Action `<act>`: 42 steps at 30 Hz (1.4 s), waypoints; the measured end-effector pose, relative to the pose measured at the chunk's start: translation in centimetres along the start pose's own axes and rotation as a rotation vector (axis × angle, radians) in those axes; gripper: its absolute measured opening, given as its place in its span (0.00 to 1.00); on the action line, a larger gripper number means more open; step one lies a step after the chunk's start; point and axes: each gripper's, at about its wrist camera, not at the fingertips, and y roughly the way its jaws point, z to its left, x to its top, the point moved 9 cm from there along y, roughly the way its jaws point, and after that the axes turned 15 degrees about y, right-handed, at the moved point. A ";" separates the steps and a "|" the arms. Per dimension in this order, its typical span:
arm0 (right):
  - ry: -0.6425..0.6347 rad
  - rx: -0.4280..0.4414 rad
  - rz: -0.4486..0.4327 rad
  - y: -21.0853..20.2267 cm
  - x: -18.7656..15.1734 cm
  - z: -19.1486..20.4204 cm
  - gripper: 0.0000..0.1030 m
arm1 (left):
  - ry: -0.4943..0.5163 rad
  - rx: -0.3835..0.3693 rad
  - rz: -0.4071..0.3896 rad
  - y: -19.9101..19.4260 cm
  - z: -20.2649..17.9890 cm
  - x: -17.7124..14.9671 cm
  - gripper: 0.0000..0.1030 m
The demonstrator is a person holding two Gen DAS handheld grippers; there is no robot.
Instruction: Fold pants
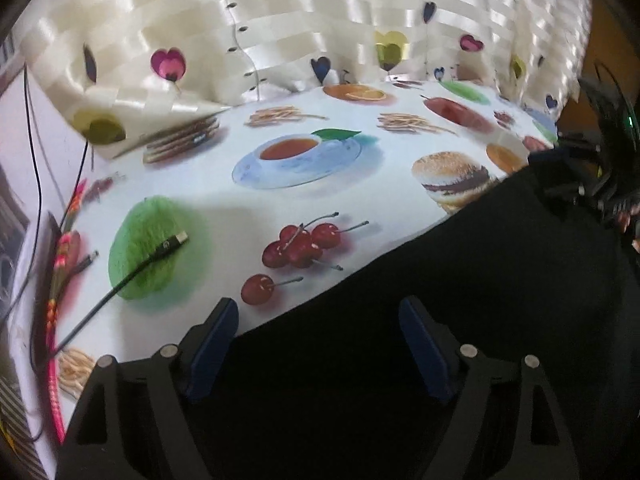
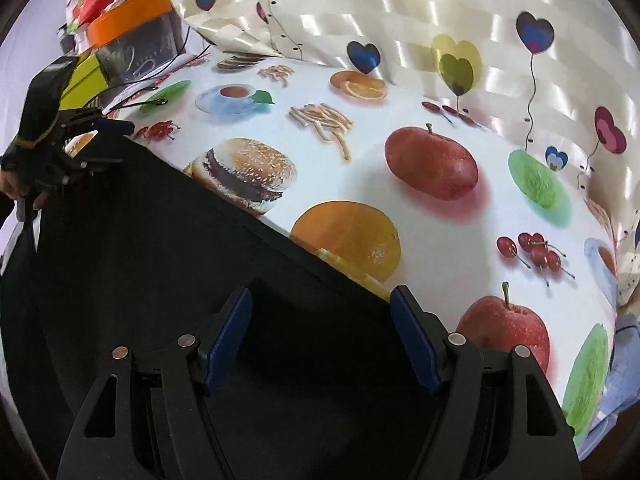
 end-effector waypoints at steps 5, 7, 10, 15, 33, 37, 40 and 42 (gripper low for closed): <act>-0.055 -0.038 -0.024 -0.3 0.2 1.0 0.08 | 0.057 -0.031 -0.035 -0.6 -1.7 0.8 0.34; -0.057 -0.053 -0.028 -0.3 0.3 1.0 0.07 | 0.096 -0.022 -0.042 -0.6 -3.1 1.4 0.10; -0.077 -0.108 -0.048 -0.6 0.4 1.2 0.07 | 0.160 0.081 -0.016 -0.5 -4.0 2.0 0.08; -0.091 -0.127 -0.131 -3.9 0.7 2.3 0.07 | 0.139 0.140 -0.037 -2.0 -3.9 2.2 0.07; -0.125 -0.108 -0.344 -18.3 -14.7 10.5 0.07 | -0.056 0.109 -0.335 -20.0 -15.6 -5.2 0.07; -0.071 -0.092 -0.285 -17.0 -20.6 11.2 0.07 | -0.091 0.072 -0.288 -19.2 -19.2 -9.1 0.07; -0.015 -0.096 -0.222 -15.0 -24.4 11.2 0.08 | -0.144 0.028 -0.239 -17.9 -20.7 -11.7 0.08; 0.024 -0.090 -0.189 -14.1 -26.2 10.9 0.12 | -0.200 -0.006 -0.219 -17.4 -21.1 -13.2 0.11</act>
